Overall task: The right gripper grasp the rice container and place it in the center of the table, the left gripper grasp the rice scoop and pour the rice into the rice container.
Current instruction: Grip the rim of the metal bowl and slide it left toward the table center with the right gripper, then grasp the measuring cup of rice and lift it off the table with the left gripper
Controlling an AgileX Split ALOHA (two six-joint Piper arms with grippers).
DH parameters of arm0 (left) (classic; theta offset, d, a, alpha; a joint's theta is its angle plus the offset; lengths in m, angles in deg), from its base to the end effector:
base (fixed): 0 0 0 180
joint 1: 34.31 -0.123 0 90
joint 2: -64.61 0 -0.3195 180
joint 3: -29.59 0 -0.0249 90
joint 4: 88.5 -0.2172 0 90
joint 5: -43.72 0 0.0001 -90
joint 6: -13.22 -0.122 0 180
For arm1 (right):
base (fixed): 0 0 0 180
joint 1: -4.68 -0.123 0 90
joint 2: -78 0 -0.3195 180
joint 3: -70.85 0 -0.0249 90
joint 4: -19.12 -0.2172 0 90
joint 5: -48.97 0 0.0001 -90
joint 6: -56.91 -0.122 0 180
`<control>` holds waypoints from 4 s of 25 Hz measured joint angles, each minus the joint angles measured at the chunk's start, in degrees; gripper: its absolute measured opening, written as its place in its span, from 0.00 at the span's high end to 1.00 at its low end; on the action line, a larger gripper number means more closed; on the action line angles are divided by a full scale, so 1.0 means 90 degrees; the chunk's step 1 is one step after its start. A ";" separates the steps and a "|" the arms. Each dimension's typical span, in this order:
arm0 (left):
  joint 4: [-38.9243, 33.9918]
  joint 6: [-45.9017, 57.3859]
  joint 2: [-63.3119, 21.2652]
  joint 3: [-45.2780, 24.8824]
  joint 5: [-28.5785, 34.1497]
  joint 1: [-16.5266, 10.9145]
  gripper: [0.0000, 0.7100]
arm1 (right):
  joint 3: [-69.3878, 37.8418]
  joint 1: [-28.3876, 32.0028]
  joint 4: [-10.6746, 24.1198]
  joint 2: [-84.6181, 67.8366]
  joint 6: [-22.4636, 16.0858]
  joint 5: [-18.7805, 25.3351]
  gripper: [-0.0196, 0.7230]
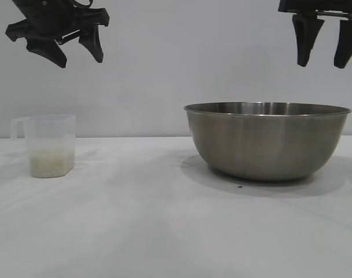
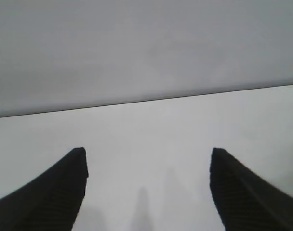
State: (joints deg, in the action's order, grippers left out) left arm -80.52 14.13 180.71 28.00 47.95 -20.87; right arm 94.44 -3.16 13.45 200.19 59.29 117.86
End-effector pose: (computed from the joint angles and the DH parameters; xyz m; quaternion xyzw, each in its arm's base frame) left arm 0.4354 -0.1054 0.2665 0.0373 0.8733 -0.0984 0.4757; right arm 0.4097 0.0678 0.2670 -0.0758 0.9900 0.0529 0.1064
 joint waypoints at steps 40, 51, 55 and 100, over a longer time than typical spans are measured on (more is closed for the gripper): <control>0.0000 0.0000 0.0000 0.0000 0.0154 0.0000 0.34 | 0.0014 -0.0544 -0.1670 0.1301 0.1045 0.0093 0.97; 0.0000 0.0000 0.0000 0.0000 0.0154 0.0000 0.34 | 0.0014 -0.0771 -0.1643 0.1301 0.1101 0.0106 0.90; 0.0000 0.0000 0.0000 0.0000 0.0154 0.0000 0.34 | 0.0014 -0.0771 -0.1703 0.1301 0.1101 0.0106 0.56; 0.0000 -0.0014 0.0000 0.0000 0.0311 0.0000 0.34 | -0.2793 0.0568 0.0337 -0.4436 -0.0120 0.0304 0.35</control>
State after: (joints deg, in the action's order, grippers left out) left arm -80.52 14.01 180.71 28.00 50.74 -20.87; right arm 69.30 1.96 16.49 160.26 58.21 120.60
